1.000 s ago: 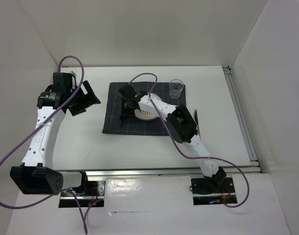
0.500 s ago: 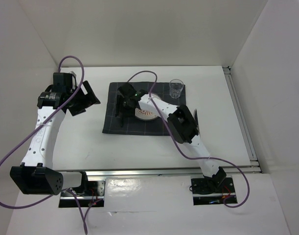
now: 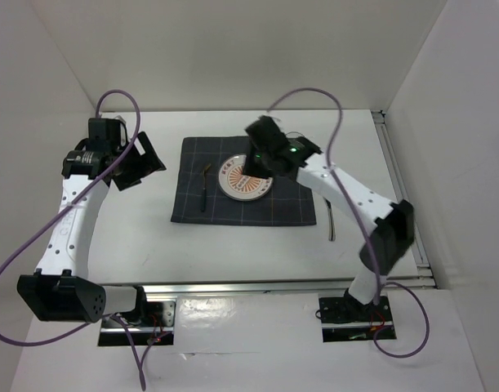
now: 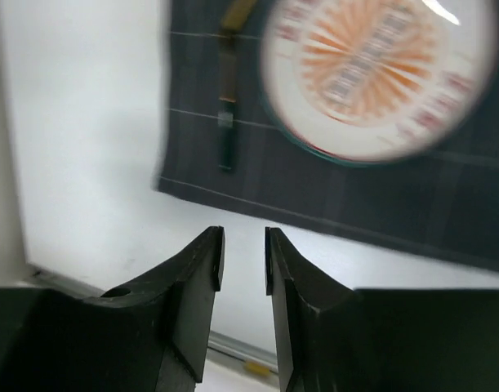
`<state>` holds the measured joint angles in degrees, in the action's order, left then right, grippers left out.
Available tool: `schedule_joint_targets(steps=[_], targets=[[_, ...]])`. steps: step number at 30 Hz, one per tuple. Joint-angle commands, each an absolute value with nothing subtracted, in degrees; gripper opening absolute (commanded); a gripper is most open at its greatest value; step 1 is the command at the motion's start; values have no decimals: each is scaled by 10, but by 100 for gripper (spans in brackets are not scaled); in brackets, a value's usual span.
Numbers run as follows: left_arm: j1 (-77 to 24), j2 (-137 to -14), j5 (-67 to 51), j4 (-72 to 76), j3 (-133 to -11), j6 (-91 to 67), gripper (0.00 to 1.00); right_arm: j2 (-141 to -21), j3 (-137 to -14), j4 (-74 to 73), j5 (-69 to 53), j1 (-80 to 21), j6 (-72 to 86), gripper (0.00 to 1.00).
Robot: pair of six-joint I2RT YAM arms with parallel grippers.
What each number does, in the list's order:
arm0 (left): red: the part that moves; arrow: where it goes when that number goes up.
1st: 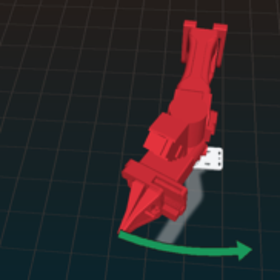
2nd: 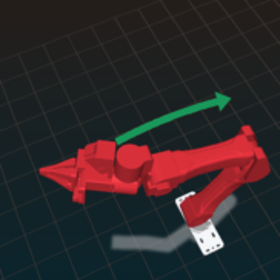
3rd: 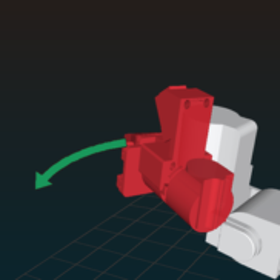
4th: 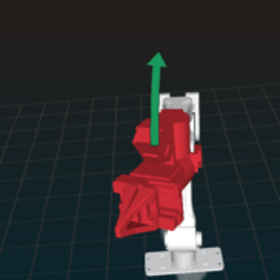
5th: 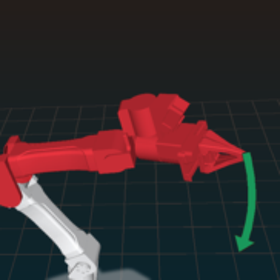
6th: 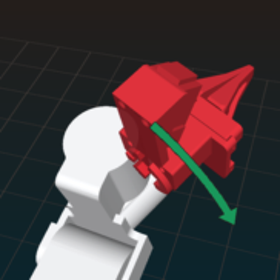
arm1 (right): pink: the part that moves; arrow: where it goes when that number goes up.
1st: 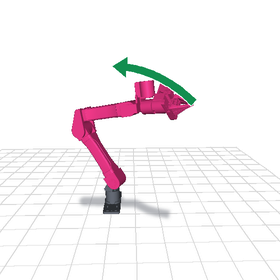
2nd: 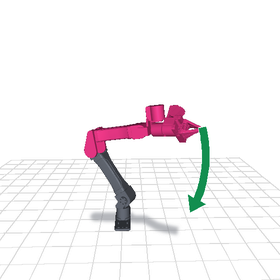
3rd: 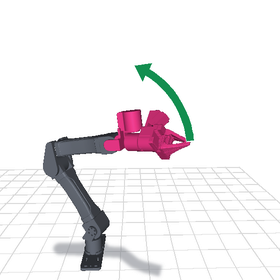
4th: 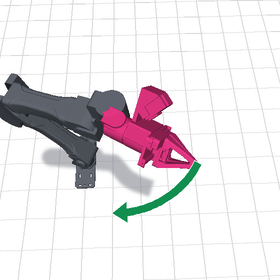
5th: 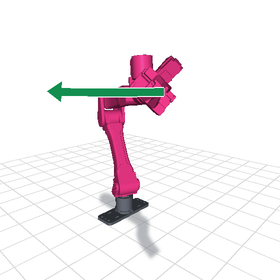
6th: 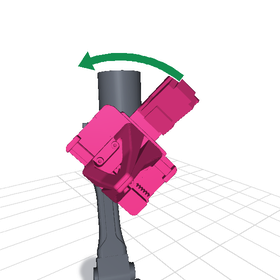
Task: Set the dinner table for one person
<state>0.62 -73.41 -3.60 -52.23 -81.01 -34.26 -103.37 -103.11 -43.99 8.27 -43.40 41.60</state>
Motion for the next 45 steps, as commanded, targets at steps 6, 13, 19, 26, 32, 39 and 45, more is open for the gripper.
schedule_joint_targets(steps=[6,13,19,26,32,39,45], targets=[[-1,-766,-18,-518,-829,-323,95,-795,-738,-561,142,-269,469,51],[-6,-760,-13,-500,-829,-317,95,-758,-657,-558,110,-151,419,57],[-6,-755,-37,-490,-823,-317,95,-802,-628,-515,86,-98,357,59],[-11,-760,-42,-490,-823,-311,95,-856,-614,-477,70,-64,305,65],[-11,-760,-36,-490,-823,-311,95,-886,-579,-426,61,-28,273,64],[-11,-755,-36,-490,-817,-323,95,-926,-562,-377,49,-23,236,59],[-17,-755,-31,-490,-817,-328,95,-966,-568,-356,49,-23,230,53]])
